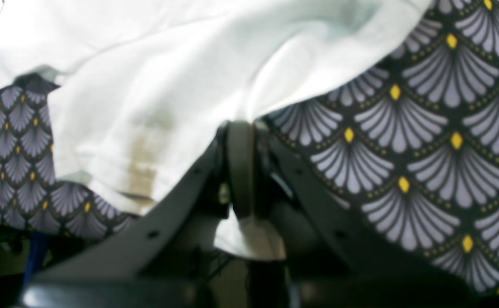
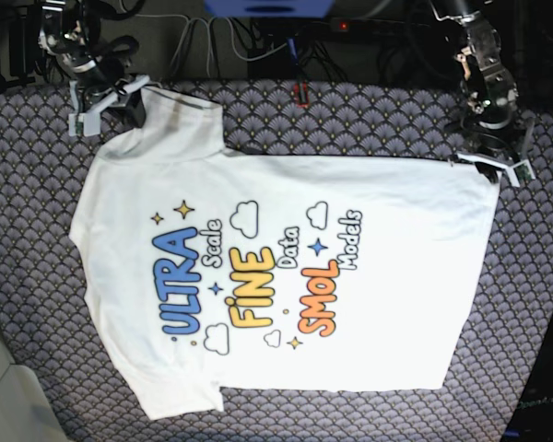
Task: Fold the T-shirt properly
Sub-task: 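Grasp the sleeve with the right gripper and hem corner with the left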
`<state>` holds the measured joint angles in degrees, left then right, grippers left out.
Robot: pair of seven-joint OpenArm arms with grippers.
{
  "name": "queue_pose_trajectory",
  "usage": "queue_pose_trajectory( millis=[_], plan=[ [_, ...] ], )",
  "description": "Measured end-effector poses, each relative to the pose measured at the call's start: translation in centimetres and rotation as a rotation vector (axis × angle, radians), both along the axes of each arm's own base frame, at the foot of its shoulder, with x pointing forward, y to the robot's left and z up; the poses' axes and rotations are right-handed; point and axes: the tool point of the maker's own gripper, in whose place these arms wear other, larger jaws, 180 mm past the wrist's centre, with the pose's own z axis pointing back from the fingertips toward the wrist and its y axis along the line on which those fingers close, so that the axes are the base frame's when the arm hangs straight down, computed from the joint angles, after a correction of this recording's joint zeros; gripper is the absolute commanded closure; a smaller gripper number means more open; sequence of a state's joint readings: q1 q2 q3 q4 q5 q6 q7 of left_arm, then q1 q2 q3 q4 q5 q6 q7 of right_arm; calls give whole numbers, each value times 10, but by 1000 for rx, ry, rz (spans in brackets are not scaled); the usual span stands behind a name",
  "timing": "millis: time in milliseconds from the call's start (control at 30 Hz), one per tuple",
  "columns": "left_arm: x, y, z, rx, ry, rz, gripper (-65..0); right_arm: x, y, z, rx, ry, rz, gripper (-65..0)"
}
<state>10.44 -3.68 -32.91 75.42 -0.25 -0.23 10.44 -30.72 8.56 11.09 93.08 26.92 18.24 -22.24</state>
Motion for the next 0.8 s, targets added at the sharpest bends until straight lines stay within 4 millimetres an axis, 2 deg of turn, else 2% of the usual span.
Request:
queue_pose_trajectory(
  millis=[567, 800],
  plan=[
    [1, -3, -1, -2, -2, -6, -235, 0, 0, 0, 0, 0, 0, 0],
    [2, -3, -7, -3, -17, -3, -235, 0, 0, 0, 1, -1, 0, 0]
  ],
)
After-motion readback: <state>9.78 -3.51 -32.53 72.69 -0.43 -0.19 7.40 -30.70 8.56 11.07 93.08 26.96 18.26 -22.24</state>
